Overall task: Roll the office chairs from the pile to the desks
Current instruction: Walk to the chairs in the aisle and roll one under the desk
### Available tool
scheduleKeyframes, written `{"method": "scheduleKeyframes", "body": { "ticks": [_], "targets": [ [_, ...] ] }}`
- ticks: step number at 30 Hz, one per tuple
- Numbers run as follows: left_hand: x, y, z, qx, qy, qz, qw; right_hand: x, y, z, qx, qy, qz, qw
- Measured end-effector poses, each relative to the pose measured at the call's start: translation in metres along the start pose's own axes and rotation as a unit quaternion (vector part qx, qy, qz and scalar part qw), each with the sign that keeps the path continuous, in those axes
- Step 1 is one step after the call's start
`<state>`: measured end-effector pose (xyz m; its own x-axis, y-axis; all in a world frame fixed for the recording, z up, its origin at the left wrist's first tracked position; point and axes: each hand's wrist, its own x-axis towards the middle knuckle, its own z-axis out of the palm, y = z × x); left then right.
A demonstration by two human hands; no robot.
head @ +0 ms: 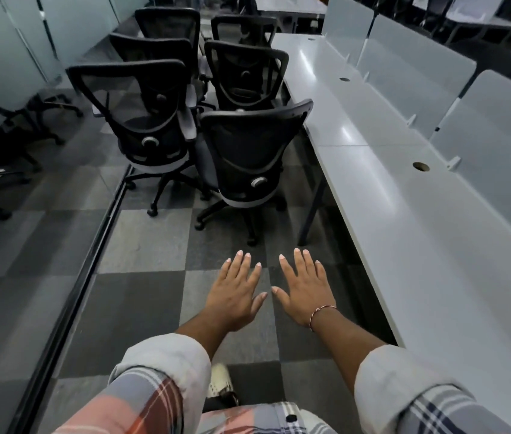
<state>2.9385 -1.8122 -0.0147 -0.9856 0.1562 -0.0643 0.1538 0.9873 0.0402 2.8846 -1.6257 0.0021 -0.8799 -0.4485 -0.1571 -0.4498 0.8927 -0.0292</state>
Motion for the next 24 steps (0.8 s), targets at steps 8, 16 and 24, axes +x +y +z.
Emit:
{"method": "scheduleKeyframes", "body": {
  "ticks": [8, 16, 24],
  "targets": [
    [0.136, -0.087, -0.036, 0.016, 0.029, 0.025, 0.999, 0.141, 0.002, -0.041, 0.001, 0.026, 0.03, 0.999],
    [0.245, -0.124, -0.032, 0.001, 0.052, 0.029, 0.998, 0.256, 0.028, -0.054, 0.001, 0.02, 0.018, 1.0],
    [0.376, -0.159, -0.045, 0.014, 0.078, -0.013, 0.997, 0.387, 0.083, -0.088, -0.001, 0.04, -0.012, 0.999]
  ]
}}
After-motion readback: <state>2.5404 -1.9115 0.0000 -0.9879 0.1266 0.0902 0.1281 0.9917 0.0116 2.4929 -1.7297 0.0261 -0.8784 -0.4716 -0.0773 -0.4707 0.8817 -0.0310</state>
